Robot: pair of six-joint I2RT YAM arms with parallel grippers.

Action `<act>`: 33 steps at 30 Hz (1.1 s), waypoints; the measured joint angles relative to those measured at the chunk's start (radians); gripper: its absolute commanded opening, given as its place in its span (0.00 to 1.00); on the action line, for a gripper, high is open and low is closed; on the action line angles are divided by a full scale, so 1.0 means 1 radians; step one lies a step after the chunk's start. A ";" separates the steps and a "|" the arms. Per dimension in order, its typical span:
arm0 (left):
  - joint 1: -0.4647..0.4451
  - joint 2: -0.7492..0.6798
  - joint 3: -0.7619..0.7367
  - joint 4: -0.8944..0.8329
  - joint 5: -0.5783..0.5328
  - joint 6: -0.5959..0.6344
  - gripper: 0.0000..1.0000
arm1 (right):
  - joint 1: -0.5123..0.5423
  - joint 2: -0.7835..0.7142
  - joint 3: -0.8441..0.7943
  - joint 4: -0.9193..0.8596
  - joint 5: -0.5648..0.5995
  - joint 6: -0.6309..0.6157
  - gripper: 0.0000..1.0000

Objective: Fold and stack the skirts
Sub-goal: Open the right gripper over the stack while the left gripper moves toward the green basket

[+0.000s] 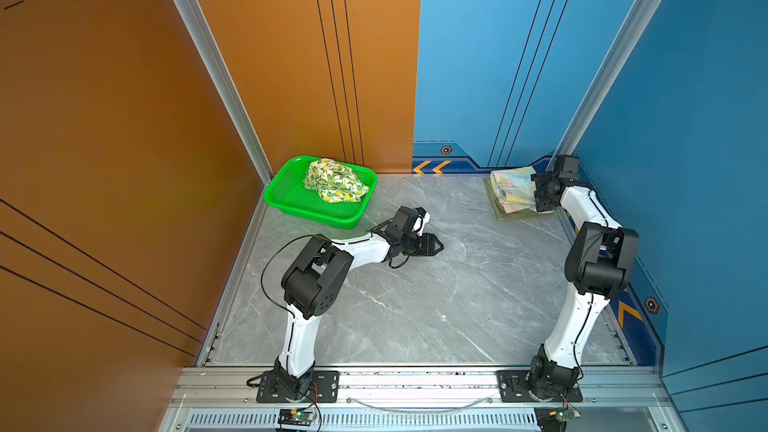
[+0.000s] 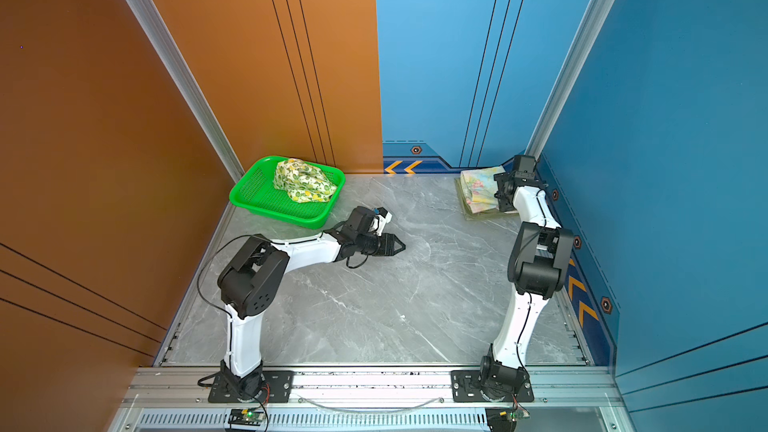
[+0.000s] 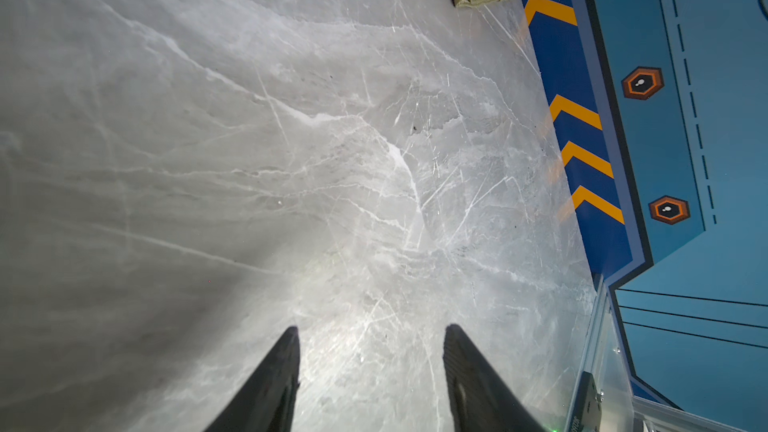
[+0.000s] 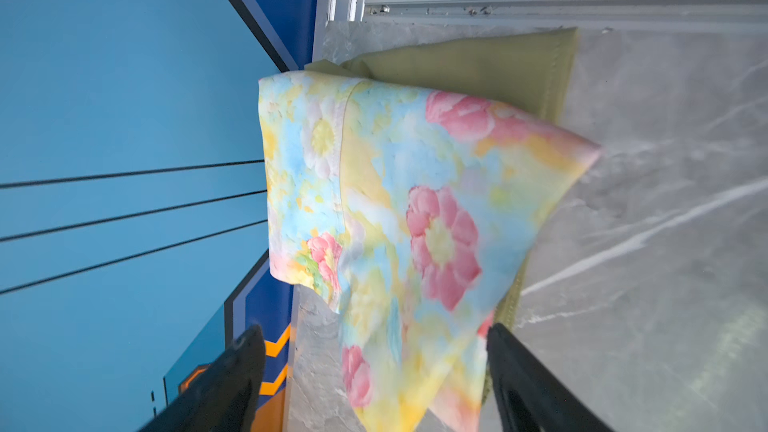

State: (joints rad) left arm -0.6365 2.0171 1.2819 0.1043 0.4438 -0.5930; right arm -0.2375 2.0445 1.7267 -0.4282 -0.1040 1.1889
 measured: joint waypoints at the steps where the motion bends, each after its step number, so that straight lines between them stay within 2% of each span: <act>1: 0.000 -0.006 -0.003 0.002 0.000 0.000 0.57 | 0.002 -0.021 -0.010 -0.010 0.002 -0.020 0.76; 6: 0.000 -0.025 -0.016 0.007 0.000 0.000 0.56 | 0.029 -0.107 0.002 -0.040 -0.012 -0.160 0.63; 9: -0.001 -0.026 -0.027 0.008 0.000 0.000 0.56 | 0.041 -0.048 0.137 -0.069 -0.051 -0.239 0.53; 12: -0.002 -0.026 -0.042 0.008 0.000 0.000 0.56 | 0.049 0.071 0.278 -0.075 -0.081 -0.300 0.51; 21: 0.007 -0.048 -0.070 -0.022 -0.010 0.001 0.58 | 0.109 0.335 0.288 -0.137 -0.076 -0.389 0.49; 26: 0.023 -0.135 -0.038 -0.128 -0.062 0.023 0.67 | 0.118 0.313 0.290 -0.137 -0.044 -0.433 0.57; 29: 0.034 -0.207 0.021 -0.219 -0.132 0.047 0.80 | 0.119 0.265 0.287 -0.136 -0.019 -0.472 0.68; 33: 0.072 -0.299 0.122 -0.350 -0.280 0.081 0.98 | 0.147 0.108 0.204 -0.105 0.030 -0.545 0.84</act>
State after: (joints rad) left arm -0.5640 1.7180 1.4036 -0.2459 0.1638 -0.5121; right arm -0.0906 2.1521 1.9305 -0.5335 -0.0738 0.6437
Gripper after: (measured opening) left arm 0.927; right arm 0.793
